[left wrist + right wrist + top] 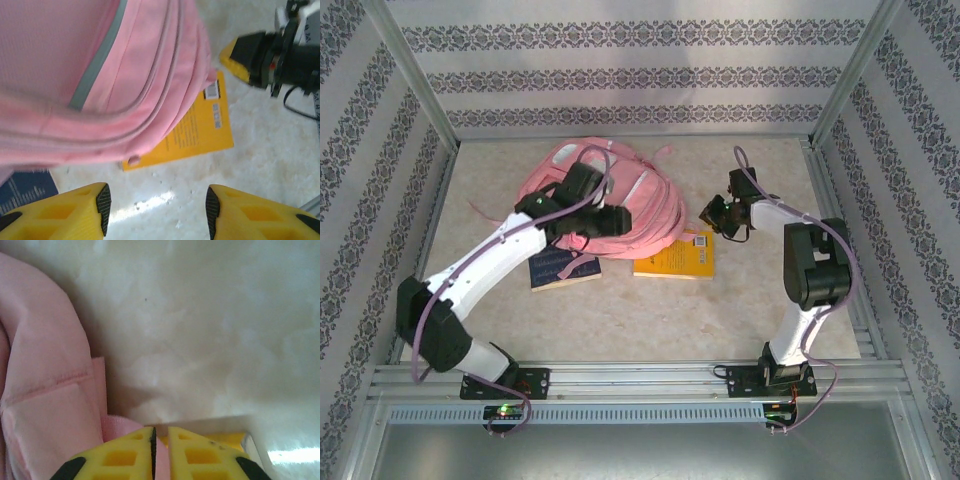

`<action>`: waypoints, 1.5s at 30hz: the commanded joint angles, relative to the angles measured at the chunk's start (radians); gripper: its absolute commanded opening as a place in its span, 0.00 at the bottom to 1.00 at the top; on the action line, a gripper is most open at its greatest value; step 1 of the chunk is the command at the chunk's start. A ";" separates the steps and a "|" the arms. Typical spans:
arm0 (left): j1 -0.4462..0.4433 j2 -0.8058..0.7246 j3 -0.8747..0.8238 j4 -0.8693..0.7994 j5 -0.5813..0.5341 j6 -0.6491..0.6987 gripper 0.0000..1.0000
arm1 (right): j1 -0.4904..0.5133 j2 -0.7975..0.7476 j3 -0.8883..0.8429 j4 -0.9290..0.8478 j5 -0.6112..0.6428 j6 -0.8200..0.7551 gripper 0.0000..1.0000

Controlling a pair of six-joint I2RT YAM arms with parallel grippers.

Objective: Pack the student bag

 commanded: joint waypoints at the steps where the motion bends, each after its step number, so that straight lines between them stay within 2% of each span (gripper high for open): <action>1: 0.002 -0.102 -0.141 0.087 0.030 -0.071 0.54 | -0.003 0.038 0.044 -0.073 0.005 -0.055 0.14; 4: 0.002 -0.161 -0.231 0.081 0.041 -0.066 0.54 | -0.002 0.026 -0.009 -0.061 0.013 -0.057 0.13; 10: 0.001 -0.171 -0.325 0.088 0.077 -0.072 0.54 | 0.003 0.013 -0.087 -0.055 -0.029 -0.068 0.13; 17: 0.002 -0.160 -0.360 0.107 0.079 -0.059 0.54 | 0.057 -0.166 -0.304 -0.046 -0.012 -0.034 0.13; 21: 0.002 -0.151 -0.385 0.134 0.083 -0.062 0.54 | 0.119 -0.300 -0.461 -0.016 -0.015 0.030 0.13; 25: 0.004 -0.145 -0.421 0.172 0.091 -0.077 0.54 | 0.263 -0.397 -0.526 -0.054 -0.014 0.010 0.14; 28: 0.005 -0.139 -0.449 0.191 0.101 -0.085 0.55 | 0.384 -0.428 -0.511 -0.121 -0.035 -0.055 0.16; 31: 0.008 -0.133 -0.482 0.220 0.113 -0.098 0.57 | 0.427 -0.462 -0.465 -0.233 -0.013 -0.154 0.22; 34: 0.010 -0.129 -0.526 0.258 0.123 -0.116 0.59 | 0.412 -0.494 -0.430 -0.277 0.031 -0.219 0.35; 36: 0.013 -0.129 -0.555 0.299 0.139 -0.130 0.60 | 0.390 -0.473 -0.404 -0.247 0.000 -0.234 0.41; 45: 0.015 -0.060 -0.650 0.571 0.238 -0.251 0.59 | 0.352 -0.202 -0.235 -0.095 -0.150 -0.285 0.40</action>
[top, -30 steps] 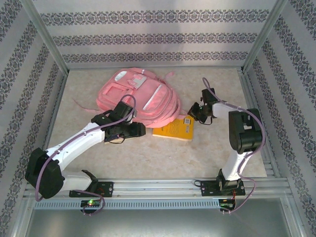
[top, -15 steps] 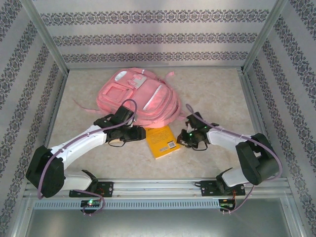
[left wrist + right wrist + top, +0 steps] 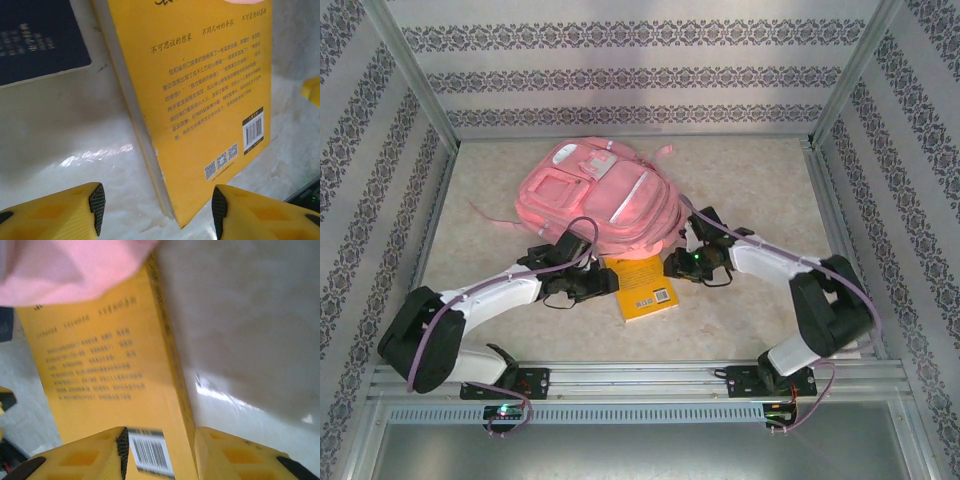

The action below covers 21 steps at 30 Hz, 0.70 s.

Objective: Pack the student bag

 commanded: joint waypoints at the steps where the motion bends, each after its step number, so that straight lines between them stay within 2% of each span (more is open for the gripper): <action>1: 0.013 0.044 -0.027 0.164 0.049 -0.070 0.58 | -0.004 0.095 0.050 0.038 -0.075 -0.054 0.40; 5: 0.014 0.099 -0.035 0.212 0.060 -0.083 0.57 | -0.004 0.160 0.073 0.040 -0.084 -0.069 0.39; 12: 0.014 0.169 -0.038 0.243 0.059 -0.089 0.55 | 0.019 0.175 0.054 0.085 -0.145 -0.042 0.38; 16: 0.014 0.203 -0.036 0.284 0.089 -0.098 0.55 | 0.040 0.176 0.028 0.147 -0.227 0.003 0.38; 21: 0.013 0.230 -0.020 0.284 0.119 -0.089 0.46 | 0.036 0.156 -0.015 0.251 -0.351 0.097 0.38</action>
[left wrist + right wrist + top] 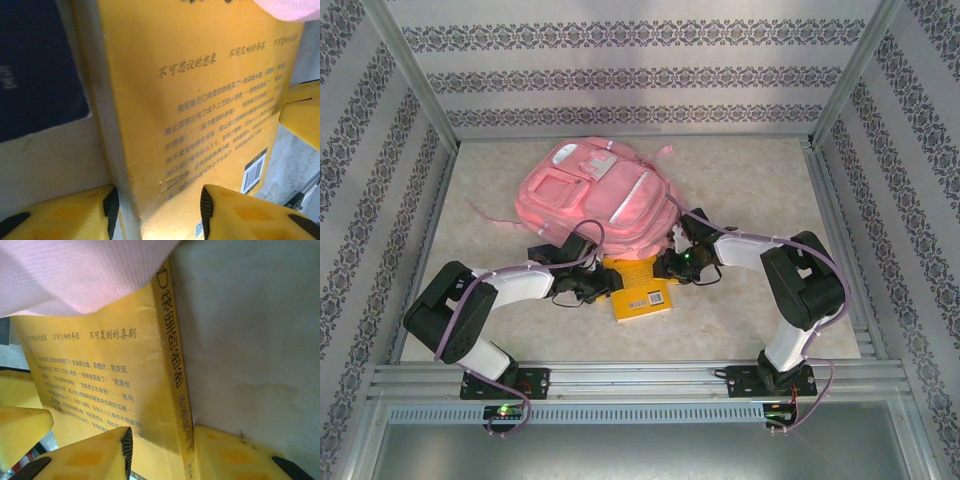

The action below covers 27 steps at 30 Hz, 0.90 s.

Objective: Pack the student bag

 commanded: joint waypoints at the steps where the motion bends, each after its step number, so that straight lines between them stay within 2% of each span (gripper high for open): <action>1: -0.010 0.048 0.003 0.081 0.041 0.005 0.44 | 0.022 -0.023 -0.039 0.144 -0.218 0.093 0.38; 5: -0.010 0.039 -0.007 0.070 0.061 0.024 0.41 | 0.006 -0.048 -0.104 0.303 -0.342 0.218 0.39; 8: -0.011 0.033 -0.016 0.066 0.076 0.030 0.40 | 0.010 -0.046 -0.131 0.349 -0.399 0.255 0.39; 15: -0.010 0.018 -0.007 0.048 0.131 0.048 0.40 | 0.040 -0.067 -0.168 0.393 -0.445 0.283 0.39; 27: -0.010 -0.026 0.015 -0.035 0.219 0.121 0.37 | 0.061 -0.174 -0.289 0.584 -0.465 0.405 0.40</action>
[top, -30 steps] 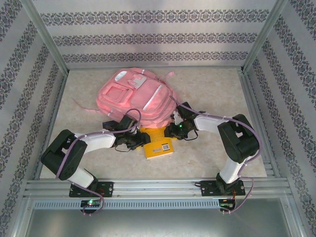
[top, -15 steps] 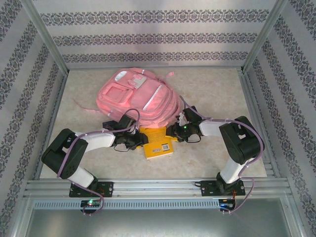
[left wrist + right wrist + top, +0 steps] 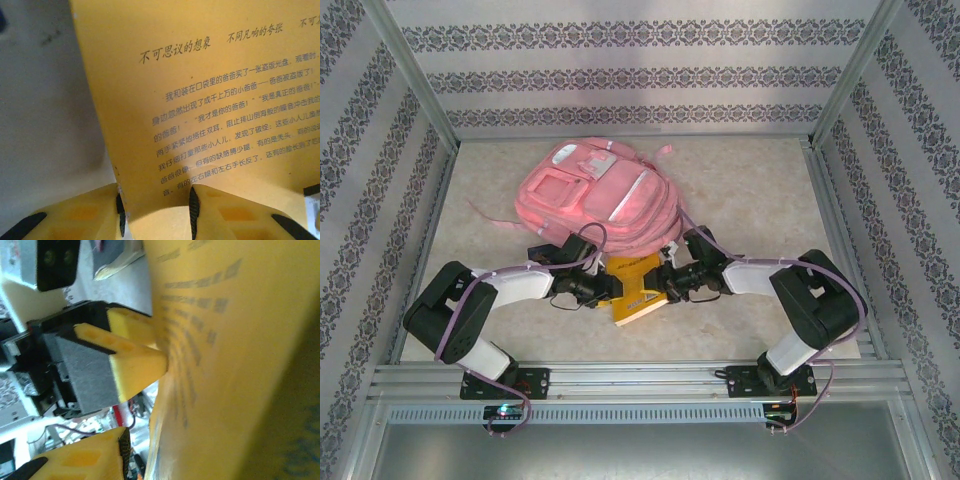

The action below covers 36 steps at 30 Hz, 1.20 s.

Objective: Pack the student bag

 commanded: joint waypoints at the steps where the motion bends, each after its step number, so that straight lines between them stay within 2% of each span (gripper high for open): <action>1: -0.012 -0.022 0.017 0.002 0.088 0.050 0.37 | 0.005 -0.030 -0.018 0.120 -0.099 0.039 0.39; 4: -0.012 -0.039 0.007 0.001 0.105 0.052 0.37 | -0.003 -0.019 -0.016 0.068 -0.066 0.008 0.34; 8: -0.012 -0.083 -0.007 -0.032 0.091 0.055 0.39 | -0.051 -0.037 -0.062 0.010 0.021 0.018 0.16; 10: -0.011 -0.108 -0.017 -0.048 0.080 0.050 0.43 | -0.076 -0.073 -0.092 -0.035 0.055 0.019 0.11; 14: -0.004 -0.164 -0.025 -0.095 0.063 0.040 0.54 | -0.110 -0.215 -0.143 -0.192 0.125 0.005 0.05; 17: 0.009 -0.201 -0.011 -0.149 0.052 0.033 0.59 | -0.127 -0.365 -0.168 -0.365 0.175 -0.016 0.03; 23: 0.032 -0.236 0.084 -0.186 0.040 0.026 0.62 | -0.197 -0.639 -0.143 -0.631 0.204 -0.095 0.00; 29: 0.038 -0.190 0.274 -0.160 0.065 0.043 0.70 | -0.132 -0.731 0.017 -0.636 0.288 -0.172 0.00; 32: 0.041 -0.189 0.335 -0.099 0.091 0.038 0.75 | -0.103 -0.727 0.103 -0.578 0.240 -0.224 0.00; 36: 0.052 -0.172 0.402 -0.131 0.109 0.088 0.76 | -0.089 -0.697 0.193 -0.505 0.131 -0.259 0.00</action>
